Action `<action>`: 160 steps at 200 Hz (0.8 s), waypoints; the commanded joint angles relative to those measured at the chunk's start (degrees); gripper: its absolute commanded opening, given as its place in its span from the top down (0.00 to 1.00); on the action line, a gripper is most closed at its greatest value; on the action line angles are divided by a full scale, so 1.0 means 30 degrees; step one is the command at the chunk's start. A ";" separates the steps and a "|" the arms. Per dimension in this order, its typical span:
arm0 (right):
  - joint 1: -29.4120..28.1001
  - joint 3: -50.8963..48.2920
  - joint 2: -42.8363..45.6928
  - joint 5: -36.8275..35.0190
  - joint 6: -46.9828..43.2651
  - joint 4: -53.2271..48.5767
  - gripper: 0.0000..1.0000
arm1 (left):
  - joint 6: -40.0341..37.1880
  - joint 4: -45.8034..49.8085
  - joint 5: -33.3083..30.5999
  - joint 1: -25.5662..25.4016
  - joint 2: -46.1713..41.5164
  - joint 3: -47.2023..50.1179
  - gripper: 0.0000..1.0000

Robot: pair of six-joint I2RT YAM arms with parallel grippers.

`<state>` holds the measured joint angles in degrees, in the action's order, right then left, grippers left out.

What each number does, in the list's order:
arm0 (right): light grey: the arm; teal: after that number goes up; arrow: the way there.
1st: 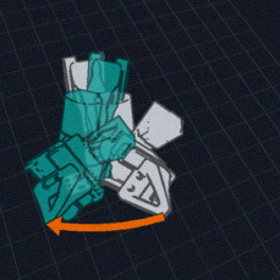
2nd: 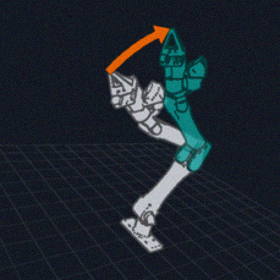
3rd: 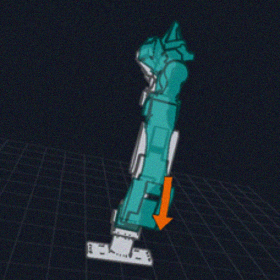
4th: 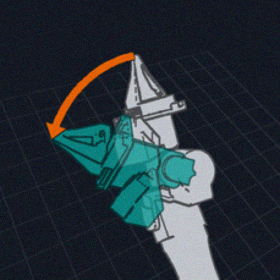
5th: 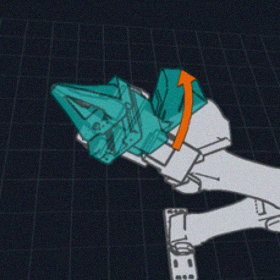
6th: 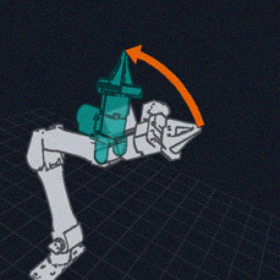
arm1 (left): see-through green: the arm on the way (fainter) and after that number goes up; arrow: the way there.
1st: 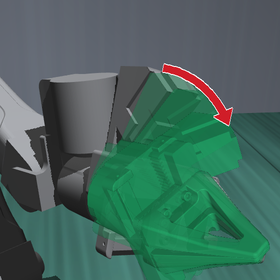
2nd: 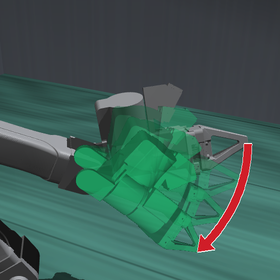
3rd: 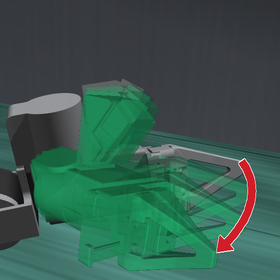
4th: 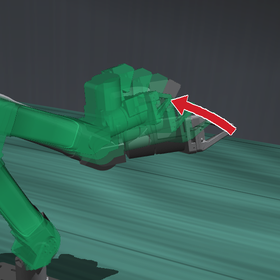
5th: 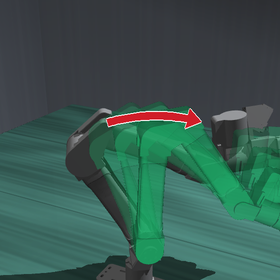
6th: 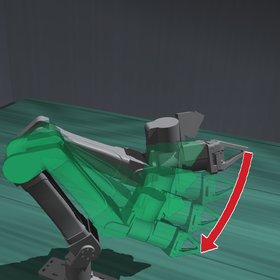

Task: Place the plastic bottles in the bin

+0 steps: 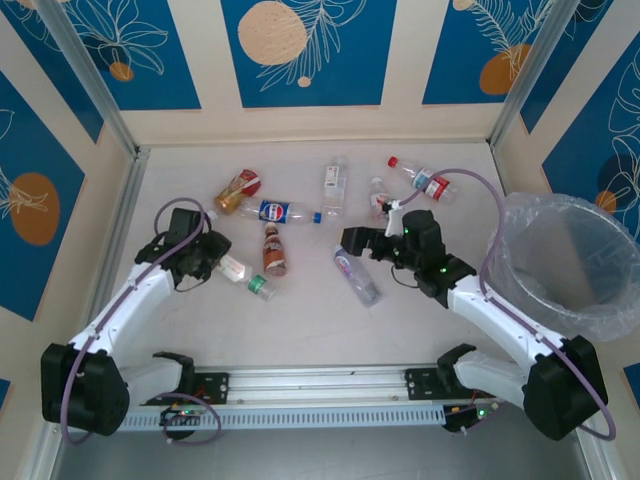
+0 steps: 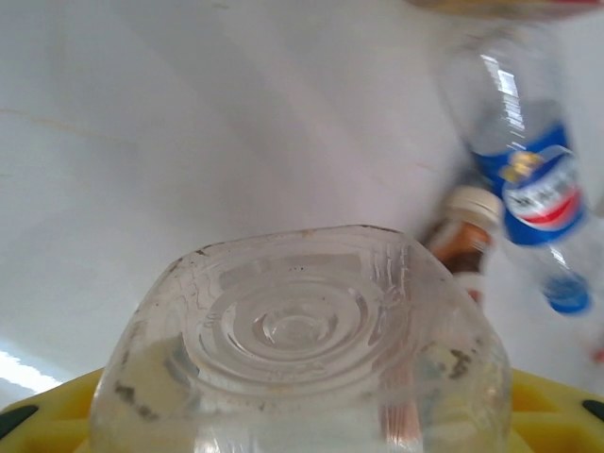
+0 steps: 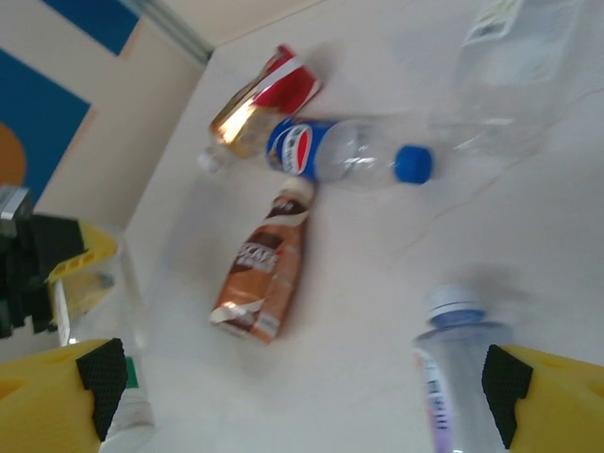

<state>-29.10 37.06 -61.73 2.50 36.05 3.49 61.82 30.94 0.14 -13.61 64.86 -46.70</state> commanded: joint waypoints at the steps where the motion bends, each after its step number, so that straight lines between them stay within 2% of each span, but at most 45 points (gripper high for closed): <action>1: -0.1041 -0.0422 -0.0829 0.2110 0.0972 0.2930 0.01 | -0.1722 -0.2402 0.1969 -0.1021 -0.0259 -0.1125 1.00; 27: -0.1858 -0.0617 -0.1532 0.4494 0.0672 0.4181 0.01 | -0.2496 -0.3478 0.2861 -0.1898 0.0295 -0.1998 1.00; 41: -0.2409 -0.0601 -0.1801 0.4968 0.0353 0.4461 0.01 | -0.2578 -0.5395 0.4136 -0.2147 0.0589 -0.1799 1.00; 69: -0.3446 -0.0020 -0.2443 0.5875 -0.0454 0.4527 0.01 | -0.1860 -0.7621 0.4891 -0.2529 0.1188 -0.1739 1.00; 104: -0.4916 0.0683 -0.3617 0.5206 -0.0760 0.4810 0.01 | -0.1950 -0.8314 0.5823 -0.2879 0.2009 -0.2564 1.00; 130: -0.5292 0.0996 -0.4409 0.5424 -0.0337 0.5508 0.00 | -0.2265 -0.8586 0.6221 -0.3037 0.2311 -0.2831 1.00; 148: -0.5444 0.1153 -0.4753 0.5014 -0.0094 0.5855 0.05 | -0.2229 -0.8741 0.6301 -0.3104 0.2374 -0.2775 1.00; 160: -0.5475 0.1208 -0.5085 0.4559 0.0072 0.6210 0.14 | -0.2180 -0.8920 0.6403 -0.3111 0.2373 -0.2723 1.00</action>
<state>-45.06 38.59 -75.66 17.50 35.42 18.85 56.38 7.01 17.08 -22.11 71.72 -53.25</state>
